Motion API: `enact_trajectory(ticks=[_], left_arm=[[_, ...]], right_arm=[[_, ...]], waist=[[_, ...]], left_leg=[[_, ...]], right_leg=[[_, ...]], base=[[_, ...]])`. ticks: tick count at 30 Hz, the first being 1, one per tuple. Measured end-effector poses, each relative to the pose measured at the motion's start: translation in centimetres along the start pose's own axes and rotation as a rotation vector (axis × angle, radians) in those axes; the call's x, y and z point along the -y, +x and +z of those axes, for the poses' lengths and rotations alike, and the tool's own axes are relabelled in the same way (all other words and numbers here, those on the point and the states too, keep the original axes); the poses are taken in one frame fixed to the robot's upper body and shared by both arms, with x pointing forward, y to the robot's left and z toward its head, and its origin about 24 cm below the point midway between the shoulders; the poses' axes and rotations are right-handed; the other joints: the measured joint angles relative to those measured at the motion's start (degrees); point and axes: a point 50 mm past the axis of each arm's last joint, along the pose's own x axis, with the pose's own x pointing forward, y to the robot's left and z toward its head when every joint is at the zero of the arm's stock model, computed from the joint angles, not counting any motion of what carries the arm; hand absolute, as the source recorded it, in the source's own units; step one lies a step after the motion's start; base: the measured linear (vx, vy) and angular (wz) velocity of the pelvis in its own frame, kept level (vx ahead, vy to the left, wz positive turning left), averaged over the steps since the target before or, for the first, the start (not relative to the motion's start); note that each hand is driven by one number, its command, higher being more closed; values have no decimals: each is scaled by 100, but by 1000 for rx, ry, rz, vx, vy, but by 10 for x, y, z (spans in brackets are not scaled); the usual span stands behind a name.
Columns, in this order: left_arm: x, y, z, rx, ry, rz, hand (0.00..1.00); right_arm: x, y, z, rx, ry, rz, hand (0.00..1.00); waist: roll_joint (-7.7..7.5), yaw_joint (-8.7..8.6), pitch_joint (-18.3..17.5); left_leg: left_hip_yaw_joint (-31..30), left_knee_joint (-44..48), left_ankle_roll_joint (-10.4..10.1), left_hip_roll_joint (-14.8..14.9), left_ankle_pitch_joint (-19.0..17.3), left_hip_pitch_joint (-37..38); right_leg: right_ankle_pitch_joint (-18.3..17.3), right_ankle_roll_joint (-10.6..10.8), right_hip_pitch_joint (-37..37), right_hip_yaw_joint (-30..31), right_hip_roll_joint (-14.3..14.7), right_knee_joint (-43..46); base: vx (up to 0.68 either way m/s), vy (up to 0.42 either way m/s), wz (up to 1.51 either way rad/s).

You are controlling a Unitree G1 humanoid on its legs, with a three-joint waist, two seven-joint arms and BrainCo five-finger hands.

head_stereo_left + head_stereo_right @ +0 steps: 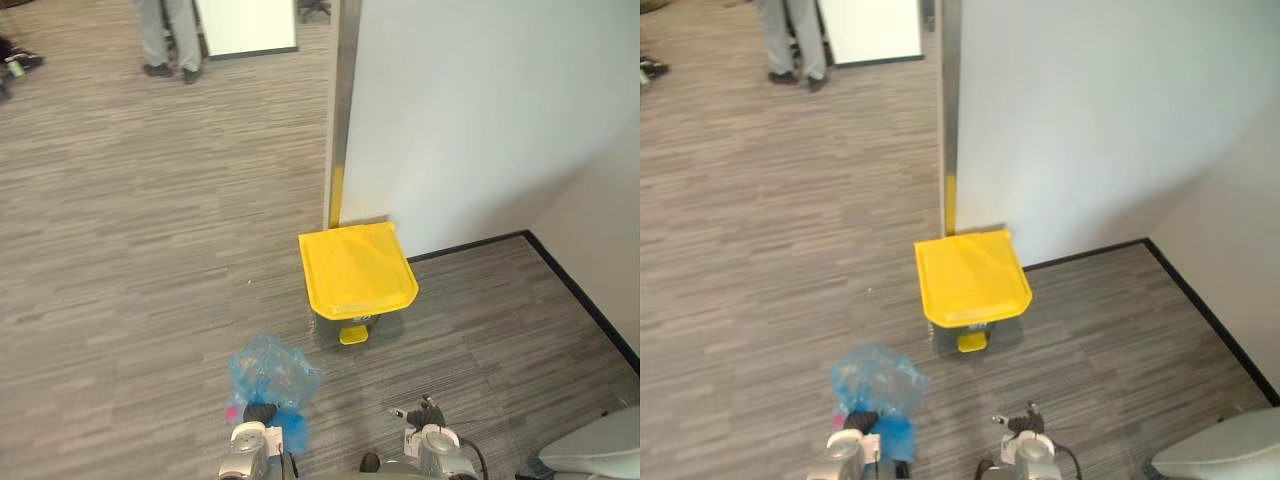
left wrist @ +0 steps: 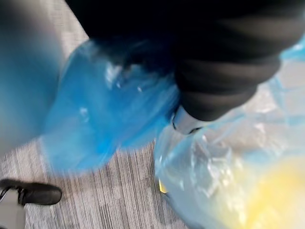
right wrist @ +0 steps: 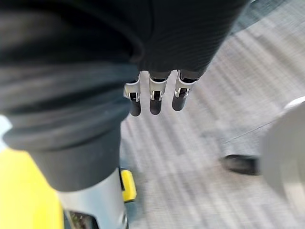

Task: Gather rubbish on tea table into small bin, then transfer packed bag to large trash can.

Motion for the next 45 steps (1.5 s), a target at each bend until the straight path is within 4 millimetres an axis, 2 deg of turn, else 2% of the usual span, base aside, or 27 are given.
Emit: enact_trajectory(ticks=[3,5,6,7,8,9,10,11,13,17,20,22,23,24,25,26,27,29,33,35,41,45], left_arm=[[-5,1,-3,-14,16,9,100],[-9,1,-1,-8,21,17,100],[-10,2,-1,-8,24,21,100],[-11,2,-1,-11,25,21,100],[-12,2,-3,-18,29,23,100],[-13,2,-6,-26,31,26,100],[-9,2,-7,-37,30,18,100],[-3,1,-7,-38,20,2,100],[6,0,-7,-36,17,-18,100],[13,0,-4,-26,29,-43,100],[13,-1,-8,-33,27,-44,100],[11,-2,-8,-31,26,-41,100],[12,-2,-8,-30,28,-47,100],[12,-2,-8,-28,25,-50,100],[12,-2,-7,-24,24,-50,100],[12,-2,-7,-26,26,-51,100],[12,-2,-8,-30,30,-51,100],[5,-1,-11,-41,51,-38,100],[-9,0,-11,-40,85,-8,100],[-13,1,-13,-47,95,-1,100],[-15,0,-18,-66,86,12,100],[-19,-1,-21,-76,55,44,100]], right_arm=[[3,0,-2,-4,10,-13,0],[3,1,0,-5,10,-11,0],[1,2,4,2,11,-7,0],[1,2,6,7,10,-7,0],[1,2,4,1,9,-6,0],[1,1,-2,-20,7,-5,0],[5,3,0,-15,9,-15,0],[10,5,3,-10,7,-29,0],[16,6,2,-17,13,-47,0],[18,5,-2,-33,16,-51,0],[18,3,-12,-59,14,-51,0],[16,3,-12,-61,15,-47,0],[14,3,-11,-60,18,-42,0],[15,2,-13,-66,19,-45,0],[16,2,-14,-69,18,-48,0],[18,3,-14,-69,15,-52,0],[22,3,-13,-68,10,-62,0],[19,3,-14,-69,16,-56,0],[21,2,-19,-84,32,-63,0],[22,2,-18,-83,31,-66,0],[26,3,-20,-97,40,-82,0],[29,3,-19,-96,37,-100,0]], waist=[[-28,-38,-2],[24,-37,24],[82,-39,54],[111,-52,69],[94,-77,64],[-2,-81,40],[86,-73,97],[250,-72,67],[397,-84,32],[378,-148,22],[212,-140,-42],[173,-109,-46],[162,-60,-50],[185,-52,-55],[151,-44,-35],[219,-48,-56],[292,-45,-77],[243,-42,-111],[166,-26,-157],[211,-28,-132],[294,-16,-126],[295,-5,-123]], left_leg=[[86,-204,53,-123,-25,402],[37,-399,52,-55,-25,560],[-25,-446,49,17,-25,601],[-73,-484,45,54,-23,633],[-117,-525,36,35,-23,704],[-175,-526,-1,-60,-39,757],[-298,-542,-122,-44,-118,906],[-335,-530,-173,61,-91,919],[-396,-571,-286,140,-6,966],[-554,-500,-356,197,198,1024],[-519,564,-366,265,198,595],[-449,1175,-372,334,195,292],[-322,1398,-339,422,-58,156],[-171,1235,-245,485,-345,110],[-123,890,-210,480,-400,119],[-117,178,-160,500,-81,157],[-215,-117,-355,526,106,214],[-192,-432,-353,388,107,321],[-55,-598,-307,193,136,362],[-44,-606,-305,121,136,412],[111,-714,-306,151,136,544],[278,-763,-304,148,134,661]], right_leg=[[-204,18,-358,-139,-162,766],[-361,-59,-511,-465,-45,543],[-355,-116,-604,-587,127,118],[-287,-190,-619,-585,240,-197],[58,-303,-579,-511,419,-882],[578,-484,-461,-439,449,-1422],[694,-678,-343,-501,487,-1443],[694,-696,-255,-525,562,-1522],[677,-717,-160,-559,660,-1672],[677,-710,216,-677,673,-2055],[778,-637,716,-790,609,-2670],[849,-665,865,-789,591,-2937],[893,-679,916,-744,578,-3072],[971,-669,950,-723,573,-3163],[994,-638,948,-715,539,-3165],[1031,-571,948,-716,554,-3163],[1042,-489,930,-626,653,-3193],[1180,-399,948,-500,619,-3391],[1367,-273,935,-324,504,-3634],[1414,-259,951,-259,488,-3702],[1454,-299,950,-59,594,-3728],[1493,-307,944,118,633,-3726]], base=[[242,157,-6],[269,45,18],[249,-23,16],[256,-73,24],[295,-104,22],[374,-129,13],[310,-93,6],[274,-85,-5],[255,-100,-3],[154,-68,15],[67,-18,29],[39,24,10],[42,88,0],[42,107,-9],[35,129,-14],[13,145,-25],[31,168,-29],[20,145,-22],[-9,109,-19],[14,46,-14],[-1,-11,-19],[-43,-19,-26]])
